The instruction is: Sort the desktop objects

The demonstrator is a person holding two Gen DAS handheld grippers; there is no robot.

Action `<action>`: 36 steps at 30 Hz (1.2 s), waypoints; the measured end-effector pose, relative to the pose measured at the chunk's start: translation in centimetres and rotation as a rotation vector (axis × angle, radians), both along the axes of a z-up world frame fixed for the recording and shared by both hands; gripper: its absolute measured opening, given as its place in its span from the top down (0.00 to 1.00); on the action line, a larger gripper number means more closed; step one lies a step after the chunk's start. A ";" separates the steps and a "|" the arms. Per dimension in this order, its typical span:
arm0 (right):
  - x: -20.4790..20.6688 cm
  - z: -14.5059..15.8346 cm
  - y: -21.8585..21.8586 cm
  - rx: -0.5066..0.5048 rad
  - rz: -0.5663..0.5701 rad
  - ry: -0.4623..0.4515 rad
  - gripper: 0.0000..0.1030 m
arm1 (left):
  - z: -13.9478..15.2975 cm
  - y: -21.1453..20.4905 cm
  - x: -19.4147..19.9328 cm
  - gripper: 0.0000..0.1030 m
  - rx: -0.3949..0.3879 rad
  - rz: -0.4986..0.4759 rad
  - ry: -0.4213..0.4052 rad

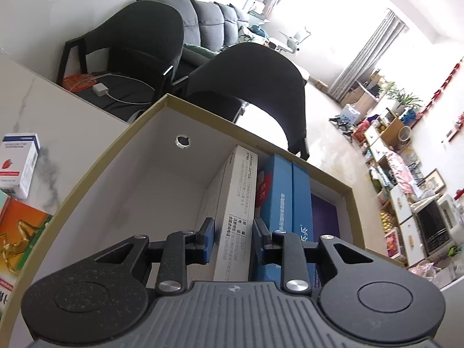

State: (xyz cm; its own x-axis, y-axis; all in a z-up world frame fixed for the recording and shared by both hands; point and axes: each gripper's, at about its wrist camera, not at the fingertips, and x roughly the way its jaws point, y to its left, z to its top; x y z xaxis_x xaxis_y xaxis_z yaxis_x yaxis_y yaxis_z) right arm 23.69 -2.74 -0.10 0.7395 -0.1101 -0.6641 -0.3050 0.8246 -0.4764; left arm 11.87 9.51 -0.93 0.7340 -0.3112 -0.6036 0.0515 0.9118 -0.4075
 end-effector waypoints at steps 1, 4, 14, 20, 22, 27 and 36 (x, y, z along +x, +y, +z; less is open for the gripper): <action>0.1 -0.1 0.1 -0.004 -0.003 -0.008 0.70 | 0.0 0.0 0.0 0.28 0.000 0.000 0.000; 0.6 -0.3 0.3 -0.018 -0.013 -0.031 0.69 | 0.0 0.0 -0.1 0.27 0.001 0.000 0.001; -1.7 2.7 -3.4 -0.001 0.242 -0.087 0.47 | 0.1 0.1 -0.4 0.27 -0.007 0.002 -0.005; -5.0 3.5 -5.8 -0.043 0.482 -0.094 0.38 | 0.2 0.3 -0.3 0.26 -0.012 0.004 -0.006; -5.9 3.6 -6.2 -0.056 0.541 -0.081 0.36 | 0.1 0.2 -0.2 0.26 -0.012 0.004 -0.004; -7.5 3.7 -6.4 -0.099 0.661 -0.030 0.35 | 0.1 0.1 -0.2 0.26 -0.010 0.003 -0.002; -7.5 0.9 -5.5 -0.309 0.729 0.034 0.38 | 0.0 0.1 0.0 0.25 -0.009 0.006 0.004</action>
